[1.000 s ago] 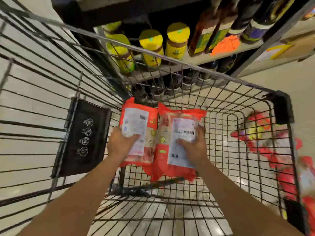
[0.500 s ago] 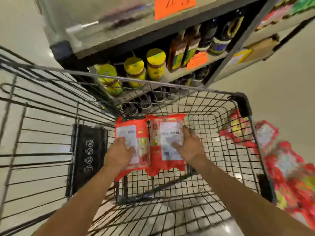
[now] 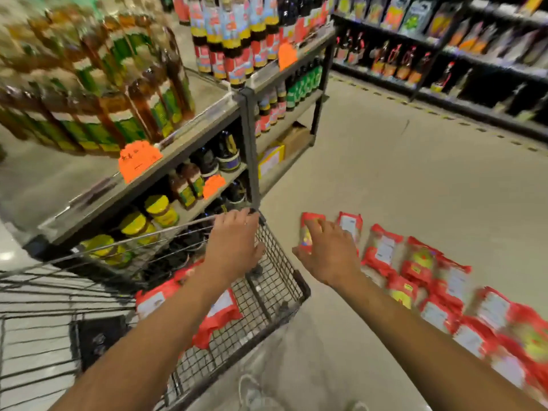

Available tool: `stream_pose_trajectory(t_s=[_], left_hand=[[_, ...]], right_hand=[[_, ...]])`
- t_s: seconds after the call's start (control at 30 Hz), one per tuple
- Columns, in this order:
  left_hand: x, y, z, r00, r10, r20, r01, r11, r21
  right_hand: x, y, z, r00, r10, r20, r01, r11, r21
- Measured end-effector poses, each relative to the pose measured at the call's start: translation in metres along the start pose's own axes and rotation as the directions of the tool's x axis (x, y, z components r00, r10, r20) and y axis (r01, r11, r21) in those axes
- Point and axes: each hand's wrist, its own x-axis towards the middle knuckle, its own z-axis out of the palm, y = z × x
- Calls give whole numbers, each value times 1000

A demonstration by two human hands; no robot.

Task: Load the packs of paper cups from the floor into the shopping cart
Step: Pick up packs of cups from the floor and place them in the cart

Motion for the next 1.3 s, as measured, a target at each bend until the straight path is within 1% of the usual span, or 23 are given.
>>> stream_pose_trajectory(t_s=[0.07, 0.17, 0.27, 0.37, 0.47, 0.67, 0.83, 0.93, 1.1, 1.23, 1.3], left_hand=[[15, 58, -8, 997, 71, 12, -71, 997, 10], [30, 148, -15, 991, 129, 21, -129, 992, 1], [39, 230, -17, 983, 180, 33, -179, 984, -21], [43, 289, -13, 978, 205, 36, -204, 978, -28], [49, 318, -9, 982, 187, 38, -185, 982, -33], [90, 337, -9, 981, 177, 77, -178, 984, 15], [152, 323, 25, 982, 166, 86, -166, 986, -9], [205, 315, 60, 978, 139, 159, -138, 990, -16], [297, 301, 133, 961, 109, 254, -104, 994, -31], [362, 282, 212, 953, 17, 302, 3, 998, -68], [387, 273, 263, 946, -9, 324, 27, 998, -49]], right_hand=[[-24, 60, -14, 996, 86, -12, -85, 996, 19], [-66, 149, -29, 981, 191, -10, -191, 981, 46], [-101, 224, -34, 970, 244, 3, -244, 969, 31], [-117, 276, -36, 964, 266, 15, -267, 963, 31], [-113, 302, -36, 960, 273, 61, -275, 961, 36], [-70, 318, -31, 981, 191, 38, -193, 979, 63], [-9, 333, -18, 984, 171, 55, -171, 985, 0], [41, 348, -2, 985, 163, 54, -162, 987, -15], [136, 375, 47, 973, 156, 167, -149, 987, -56], [209, 401, 107, 964, 143, 223, -129, 989, -75], [244, 415, 147, 961, 131, 245, -119, 991, -62]])
